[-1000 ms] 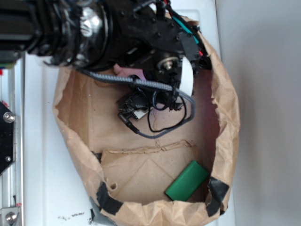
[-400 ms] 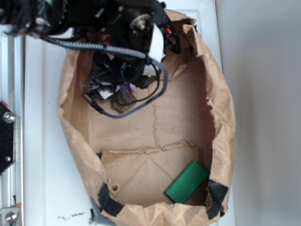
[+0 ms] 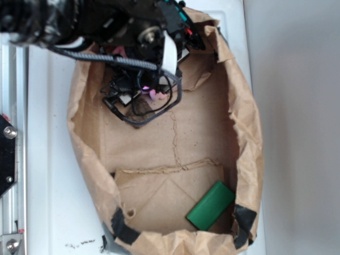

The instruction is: Grab the pink bunny.

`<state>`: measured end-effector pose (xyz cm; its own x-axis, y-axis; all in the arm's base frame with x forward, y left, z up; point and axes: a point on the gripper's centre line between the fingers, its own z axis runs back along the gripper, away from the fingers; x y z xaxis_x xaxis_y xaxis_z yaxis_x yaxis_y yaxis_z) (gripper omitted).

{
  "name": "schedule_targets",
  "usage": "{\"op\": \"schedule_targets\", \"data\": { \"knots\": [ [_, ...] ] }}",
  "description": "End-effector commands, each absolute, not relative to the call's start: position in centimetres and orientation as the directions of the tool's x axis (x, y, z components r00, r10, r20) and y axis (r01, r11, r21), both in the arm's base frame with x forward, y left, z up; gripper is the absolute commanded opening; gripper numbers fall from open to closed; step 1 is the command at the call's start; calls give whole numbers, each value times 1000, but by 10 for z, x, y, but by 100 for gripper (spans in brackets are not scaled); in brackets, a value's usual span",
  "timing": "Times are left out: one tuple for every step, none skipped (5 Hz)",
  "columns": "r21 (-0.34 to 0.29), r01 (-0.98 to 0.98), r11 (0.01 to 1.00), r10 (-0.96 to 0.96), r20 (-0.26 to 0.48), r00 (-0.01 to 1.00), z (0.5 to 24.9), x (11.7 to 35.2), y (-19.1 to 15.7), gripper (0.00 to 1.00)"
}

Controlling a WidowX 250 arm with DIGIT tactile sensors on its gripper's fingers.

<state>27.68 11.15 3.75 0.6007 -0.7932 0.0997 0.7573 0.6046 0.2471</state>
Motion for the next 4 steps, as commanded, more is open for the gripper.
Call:
{"op": "schedule_targets", "data": {
  "knots": [
    [338,749,569,-809,66,585,24,286,109,100],
    [329,750,573,-803,47,593,22,284,106,100],
    [327,726,605,-780,64,622,25,283,107,0],
    [315,690,651,-742,73,667,30,280,106,0]
  ]
}}
